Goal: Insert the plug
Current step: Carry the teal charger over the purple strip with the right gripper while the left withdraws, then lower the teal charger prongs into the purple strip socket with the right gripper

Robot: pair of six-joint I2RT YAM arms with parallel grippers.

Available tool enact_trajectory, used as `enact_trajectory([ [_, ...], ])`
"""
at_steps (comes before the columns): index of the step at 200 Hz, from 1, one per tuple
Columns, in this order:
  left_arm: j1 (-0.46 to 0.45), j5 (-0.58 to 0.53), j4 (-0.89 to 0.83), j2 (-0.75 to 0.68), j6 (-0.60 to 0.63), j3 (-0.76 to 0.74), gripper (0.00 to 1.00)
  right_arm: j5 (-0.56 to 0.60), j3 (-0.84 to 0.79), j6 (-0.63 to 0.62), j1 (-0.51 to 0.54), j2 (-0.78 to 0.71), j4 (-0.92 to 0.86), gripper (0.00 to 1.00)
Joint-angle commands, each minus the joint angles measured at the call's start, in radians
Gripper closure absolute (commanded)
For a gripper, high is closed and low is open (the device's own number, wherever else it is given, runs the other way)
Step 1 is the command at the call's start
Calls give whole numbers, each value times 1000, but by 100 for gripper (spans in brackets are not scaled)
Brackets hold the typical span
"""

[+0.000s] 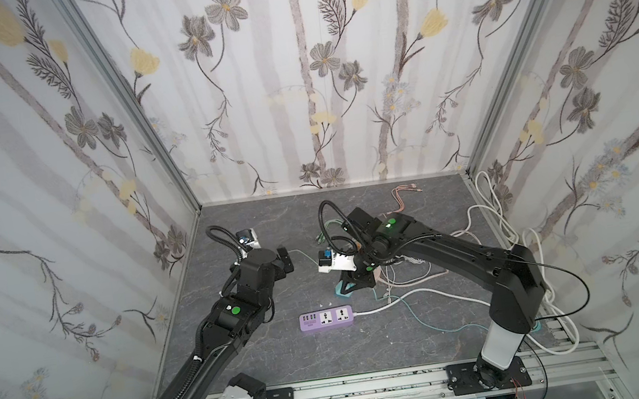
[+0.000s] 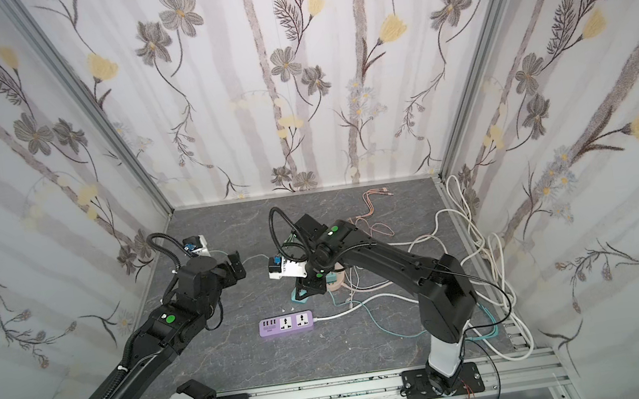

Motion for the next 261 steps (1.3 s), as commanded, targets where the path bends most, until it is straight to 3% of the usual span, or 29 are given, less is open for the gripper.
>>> enact_trajectory([
  [1,43,27,-25,-31,-178,-30,0,116,65,-96,48,80,-140,100],
  [44,97,82,-85,-63,-180,-56,0,182,94,-95,117,155,-134,100],
  [93,141,136,-99,-29,-290,-113,0,225,93,-91,145,184,-78,100],
  [208,157,160,-95,-12,-280,-116,0,245,85,-83,162,221,-87,100],
  [261,158,160,-96,-8,-277,-117,0,397,49,-27,206,258,-86,100],
])
